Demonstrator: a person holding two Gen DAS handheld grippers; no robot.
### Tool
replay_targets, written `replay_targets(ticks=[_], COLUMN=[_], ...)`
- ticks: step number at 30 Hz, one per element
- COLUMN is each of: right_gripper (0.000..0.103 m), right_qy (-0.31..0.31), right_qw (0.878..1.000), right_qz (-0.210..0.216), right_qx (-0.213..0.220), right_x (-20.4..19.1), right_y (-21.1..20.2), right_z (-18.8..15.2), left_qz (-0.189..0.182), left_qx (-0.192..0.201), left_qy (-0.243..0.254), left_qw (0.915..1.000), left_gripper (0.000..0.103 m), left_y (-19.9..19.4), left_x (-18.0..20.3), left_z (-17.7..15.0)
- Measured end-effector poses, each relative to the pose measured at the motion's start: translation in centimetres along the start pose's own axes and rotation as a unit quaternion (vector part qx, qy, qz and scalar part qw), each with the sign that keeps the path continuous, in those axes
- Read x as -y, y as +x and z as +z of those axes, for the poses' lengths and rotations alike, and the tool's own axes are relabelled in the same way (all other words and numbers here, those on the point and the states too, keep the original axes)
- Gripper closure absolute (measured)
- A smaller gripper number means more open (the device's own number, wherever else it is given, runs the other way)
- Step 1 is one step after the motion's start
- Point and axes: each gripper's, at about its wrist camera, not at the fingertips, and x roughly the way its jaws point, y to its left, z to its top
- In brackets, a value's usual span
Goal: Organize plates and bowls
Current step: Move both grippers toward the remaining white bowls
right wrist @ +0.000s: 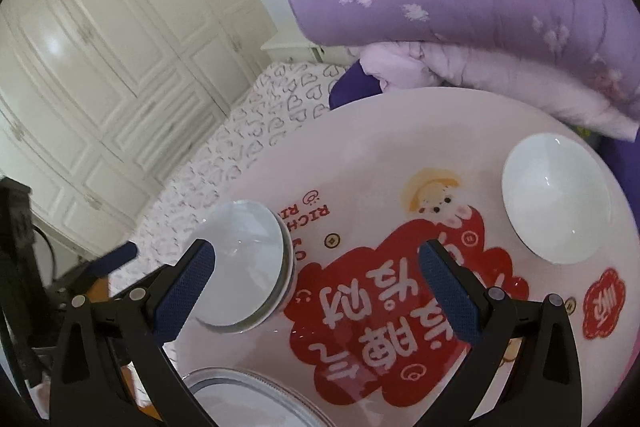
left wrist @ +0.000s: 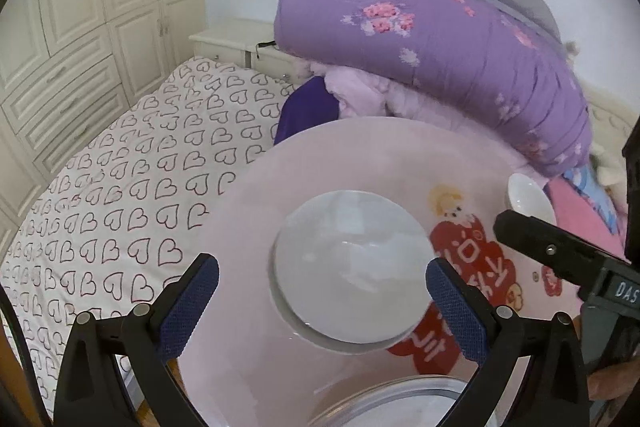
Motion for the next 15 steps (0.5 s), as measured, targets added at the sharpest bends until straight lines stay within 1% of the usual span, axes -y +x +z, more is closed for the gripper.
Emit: replay_targets(ticks=[5, 8, 9, 13, 15], right_gripper=[0.000, 0.000, 0.000, 0.000, 0.000], right_qy=[-0.010, -0.025, -0.027, -0.010, 0.008], right_qw=[1.000, 0.998, 0.997, 0.996, 0.996], right_qz=[-0.022, -0.062, -0.069, -0.083, -0.092], right_qx=[0.009, 0.010, 0.009, 0.006, 0.010], right_x=[1.8, 3.1, 3.5, 5.9, 7.7], right_y=[-1.5, -2.3, -2.5, -3.2, -3.6], right_z=[-0.5, -0.9, -1.0, -1.7, -1.9], left_qz=[-0.014, -0.020, -0.021, -0.031, -0.034], left_qx=[0.000, 0.000, -0.001, -0.006, -0.009], left_qy=[0.007, 0.014, 0.017, 0.029, 0.037], left_qw=[0.9999, 0.9997, 0.9996, 0.9991, 0.9987], left_gripper=[0.001, 0.001, 0.001, 0.001, 0.001], left_y=[-0.4, -0.3, -0.1, 0.7, 1.0], left_x=[1.6, 2.8, 3.2, 5.4, 6.5], left_z=[-0.1, -0.2, -0.1, -0.1, -0.2])
